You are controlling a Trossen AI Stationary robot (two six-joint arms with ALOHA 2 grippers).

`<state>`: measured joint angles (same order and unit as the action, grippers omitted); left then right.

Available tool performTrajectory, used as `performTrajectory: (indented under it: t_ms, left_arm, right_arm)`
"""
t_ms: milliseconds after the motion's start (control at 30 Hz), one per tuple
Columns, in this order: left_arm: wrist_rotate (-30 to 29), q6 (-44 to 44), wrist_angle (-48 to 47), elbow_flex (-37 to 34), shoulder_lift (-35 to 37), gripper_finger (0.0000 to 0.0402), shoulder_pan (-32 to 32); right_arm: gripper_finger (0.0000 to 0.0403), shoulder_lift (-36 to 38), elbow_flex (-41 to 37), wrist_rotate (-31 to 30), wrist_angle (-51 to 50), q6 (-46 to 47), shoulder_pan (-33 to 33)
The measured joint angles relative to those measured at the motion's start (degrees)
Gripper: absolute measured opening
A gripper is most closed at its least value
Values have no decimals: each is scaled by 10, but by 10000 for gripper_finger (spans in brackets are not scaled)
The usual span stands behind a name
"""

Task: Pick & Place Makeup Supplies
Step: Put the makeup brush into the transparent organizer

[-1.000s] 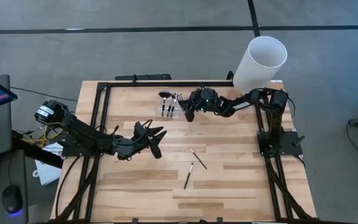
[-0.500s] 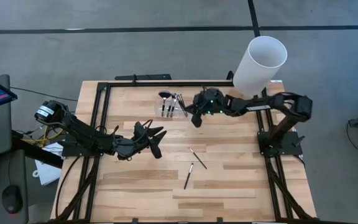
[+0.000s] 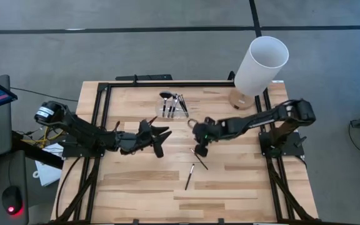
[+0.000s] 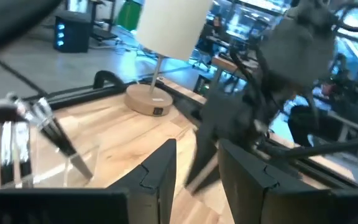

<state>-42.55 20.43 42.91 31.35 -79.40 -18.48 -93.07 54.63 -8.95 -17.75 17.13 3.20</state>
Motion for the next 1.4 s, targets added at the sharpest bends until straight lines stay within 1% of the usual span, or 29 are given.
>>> performTrajectory:
  t_ms: [67,233,300,333,500,733,867,967,1100,1200,1267,1333,1400]
  left_arm:
    - [50,-21,4,0,6,116,25]
    - [210,-54,10,2,51,116,93]
    - [255,-55,9,2,71,116,107]
    - [269,-60,10,2,78,115,111]
    - [280,-96,4,0,105,115,111]
    - [285,-101,-11,-2,115,115,111]
    - [334,-139,-13,-2,125,115,118]
    - [371,-135,-9,-2,151,115,135]
    - [473,-128,-60,-2,188,115,140]
    - [506,-129,-72,-2,218,115,139]
    - [528,-129,-73,-2,230,115,137]
    - [560,-127,-90,-3,247,115,136]
    - [566,-126,-87,-2,252,115,132]
  right_arm:
    - [50,-20,16,-4,-31,22,18]
    - [50,-70,37,7,-37,47,42]
    - [50,-84,46,17,-38,59,49]
    - [50,-88,51,17,-54,65,52]
    - [50,-105,87,17,-108,79,62]
    - [50,-104,109,18,-103,118,70]
    - [56,-104,109,19,-104,149,81]
    - [67,-104,108,14,-103,168,85]
    - [84,-114,108,-4,-106,189,92]
    - [91,-140,117,-5,-97,204,92]
    - [93,-158,125,-7,-131,214,92]
    - [93,-179,144,-15,-132,221,92]
    - [93,-192,162,-19,-171,229,92]
